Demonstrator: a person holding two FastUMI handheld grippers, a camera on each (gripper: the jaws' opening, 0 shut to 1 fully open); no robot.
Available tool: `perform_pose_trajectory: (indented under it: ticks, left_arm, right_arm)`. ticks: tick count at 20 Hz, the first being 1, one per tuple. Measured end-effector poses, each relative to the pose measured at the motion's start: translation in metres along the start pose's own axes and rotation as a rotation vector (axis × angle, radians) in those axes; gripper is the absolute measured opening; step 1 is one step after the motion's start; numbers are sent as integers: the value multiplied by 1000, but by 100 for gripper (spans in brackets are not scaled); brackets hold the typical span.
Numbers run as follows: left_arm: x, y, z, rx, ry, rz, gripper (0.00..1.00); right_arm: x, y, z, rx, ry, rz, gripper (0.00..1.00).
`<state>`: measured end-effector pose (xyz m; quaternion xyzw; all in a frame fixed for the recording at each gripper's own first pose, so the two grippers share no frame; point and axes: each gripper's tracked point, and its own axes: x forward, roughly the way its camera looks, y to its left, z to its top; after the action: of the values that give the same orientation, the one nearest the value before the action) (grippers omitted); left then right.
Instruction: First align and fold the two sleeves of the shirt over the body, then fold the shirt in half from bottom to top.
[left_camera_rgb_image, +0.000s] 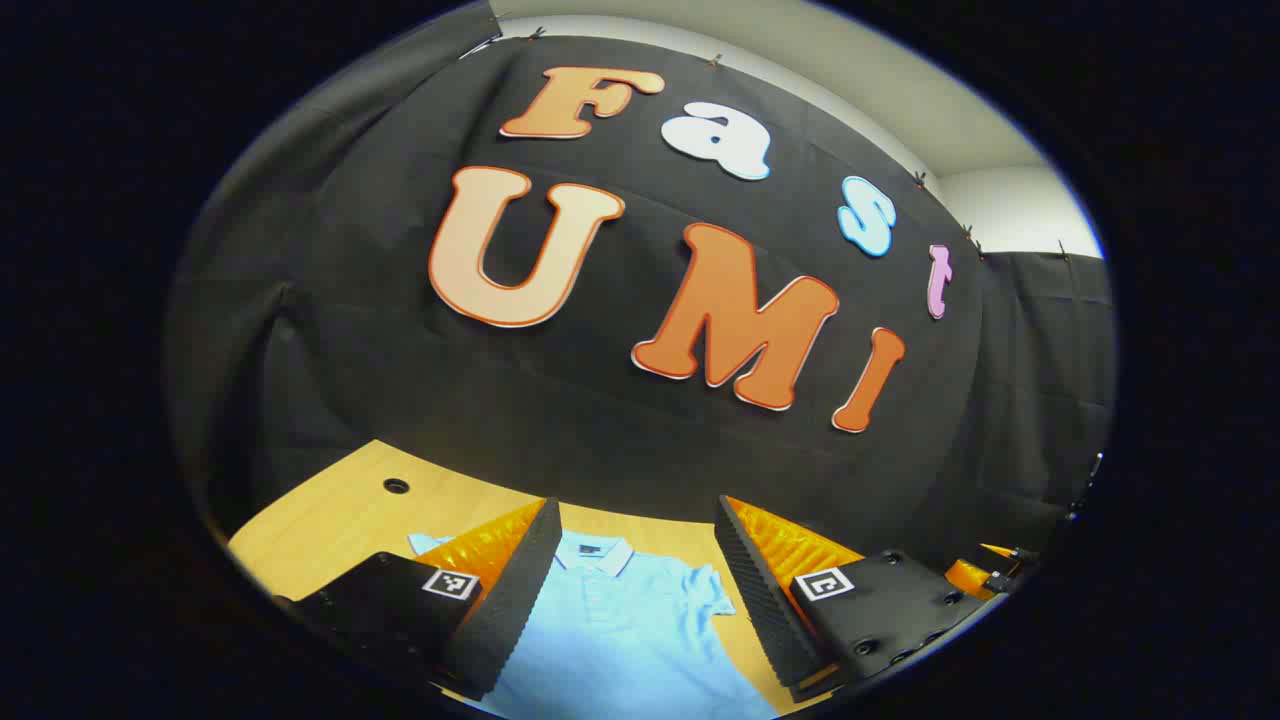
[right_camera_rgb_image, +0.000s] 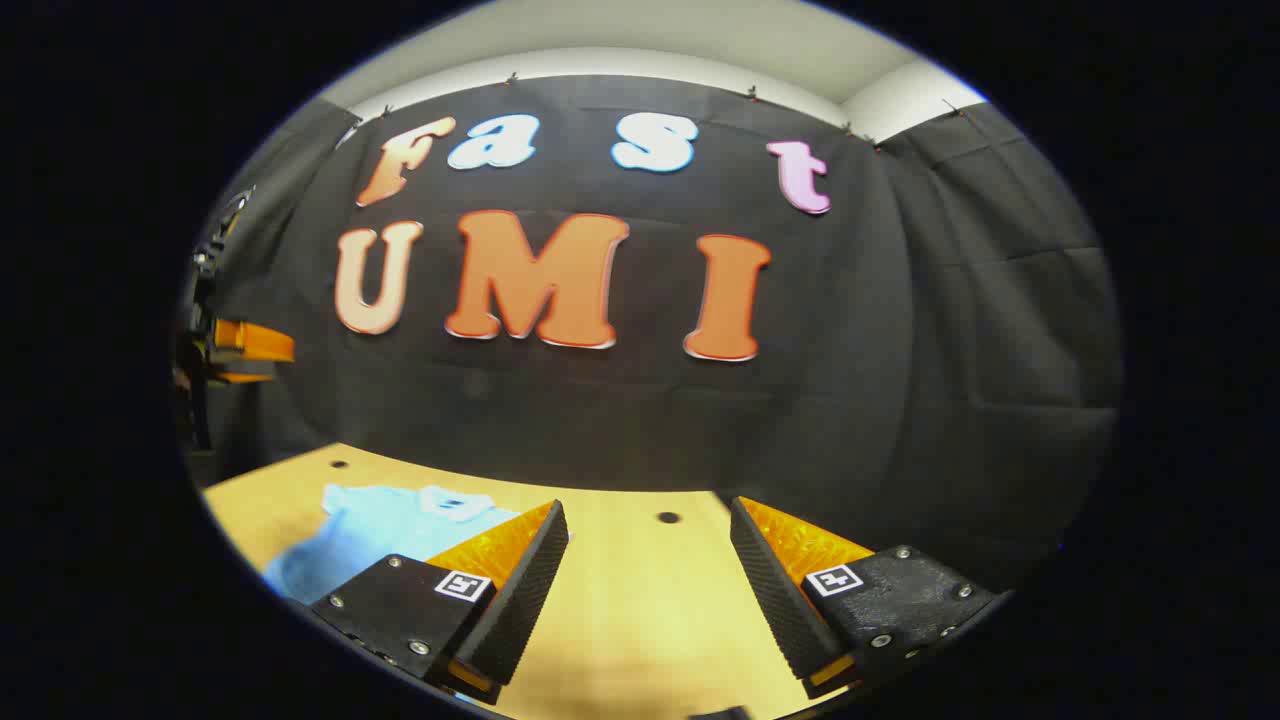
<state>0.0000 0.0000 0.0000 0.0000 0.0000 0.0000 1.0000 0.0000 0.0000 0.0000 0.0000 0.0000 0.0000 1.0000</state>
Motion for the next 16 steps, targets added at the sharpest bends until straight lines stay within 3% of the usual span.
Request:
perform_pose_trajectory:
  ticks: [3, 6, 8, 10, 12, 16]
  left_arm:
    - [-12, 38, 15, 5, -19, 48, 97]
    - [-23, 91, 40, 109, -85, 271, 100]
    - [-20, 94, 43, 206, -89, 298, 98]
    - [-21, 99, 51, 286, -106, 376, 98]
    - [-11, 92, 46, 316, -72, 332, 99]
    - [20, 88, 54, 283, -78, 342, 99]
  right_arm:
    - [11, 46, 15, 113, -9, 47, 98]
    - [29, 72, 28, 198, 3, 68, 100]
    - [44, 84, 43, 253, 6, 77, 98]
    - [58, 97, 50, 295, 44, 107, 98]
    - [69, 111, 61, 291, 55, 153, 99]
    - [100, 110, 61, 128, 59, 135, 98]
